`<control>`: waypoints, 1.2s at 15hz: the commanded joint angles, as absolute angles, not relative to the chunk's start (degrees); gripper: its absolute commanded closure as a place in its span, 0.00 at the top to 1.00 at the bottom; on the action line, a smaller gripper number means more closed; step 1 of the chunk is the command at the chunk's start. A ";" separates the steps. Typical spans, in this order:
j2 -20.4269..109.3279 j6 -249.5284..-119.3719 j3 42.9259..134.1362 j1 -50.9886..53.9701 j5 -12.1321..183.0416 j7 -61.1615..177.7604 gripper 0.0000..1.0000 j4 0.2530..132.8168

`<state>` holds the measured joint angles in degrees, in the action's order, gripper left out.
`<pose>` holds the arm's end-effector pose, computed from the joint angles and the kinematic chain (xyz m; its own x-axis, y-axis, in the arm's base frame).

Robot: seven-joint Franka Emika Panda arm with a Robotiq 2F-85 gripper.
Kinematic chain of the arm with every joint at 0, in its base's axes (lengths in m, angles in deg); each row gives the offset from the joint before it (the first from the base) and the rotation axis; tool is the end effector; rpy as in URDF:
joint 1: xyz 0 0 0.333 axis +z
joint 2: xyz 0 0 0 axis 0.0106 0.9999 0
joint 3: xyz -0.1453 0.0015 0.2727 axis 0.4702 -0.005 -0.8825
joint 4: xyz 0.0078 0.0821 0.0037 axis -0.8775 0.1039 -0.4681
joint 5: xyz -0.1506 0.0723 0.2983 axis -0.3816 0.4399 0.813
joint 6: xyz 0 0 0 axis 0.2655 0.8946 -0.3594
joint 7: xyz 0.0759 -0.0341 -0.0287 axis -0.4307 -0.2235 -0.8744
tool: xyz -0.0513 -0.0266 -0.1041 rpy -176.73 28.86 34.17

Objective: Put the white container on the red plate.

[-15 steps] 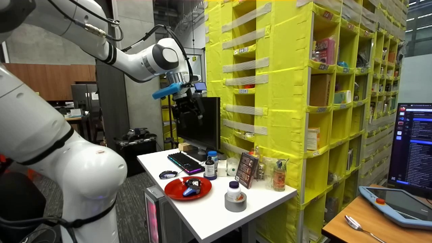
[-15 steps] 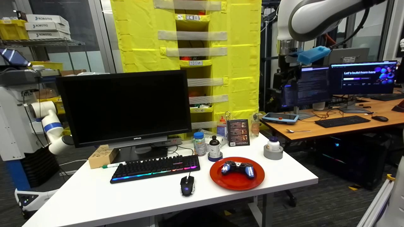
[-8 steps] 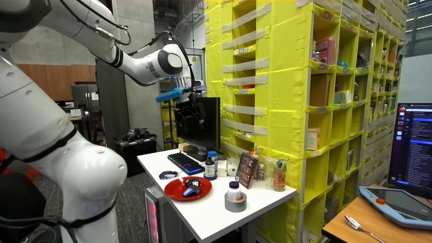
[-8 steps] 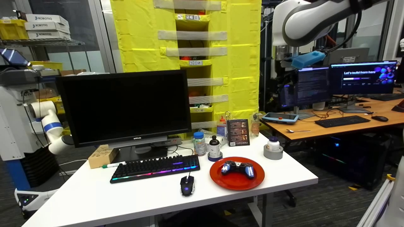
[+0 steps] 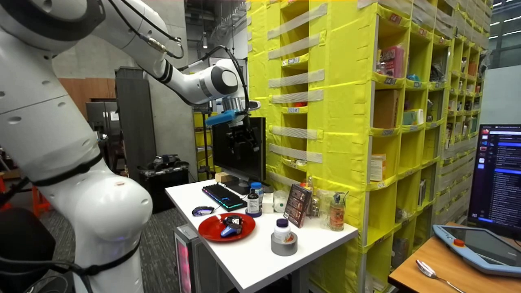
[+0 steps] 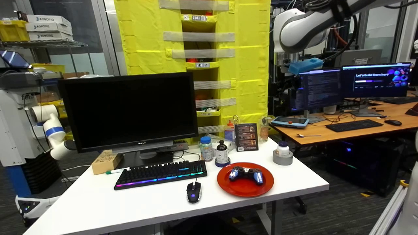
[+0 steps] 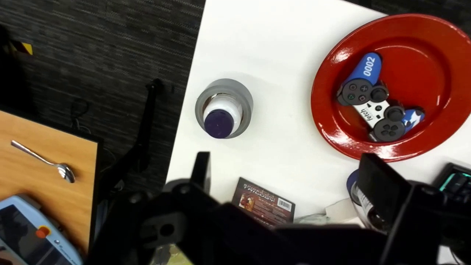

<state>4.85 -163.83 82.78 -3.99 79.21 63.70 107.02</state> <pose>0.3901 -0.0297 0.5036 0.9830 -0.1573 0.0945 -0.1701 -0.9742 0.1480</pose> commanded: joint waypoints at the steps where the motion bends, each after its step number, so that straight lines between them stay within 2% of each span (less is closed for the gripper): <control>1: 7.81 -163.09 85.78 -5.84 79.75 64.52 1.00 103.36; 6: 9.24 -163.28 89.08 -8.32 79.76 65.42 1.00 103.81; 18: 19.51 -172.11 88.00 -6.37 79.53 68.55 1.00 107.11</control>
<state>17.21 -169.37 88.04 -6.46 79.62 66.61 106.98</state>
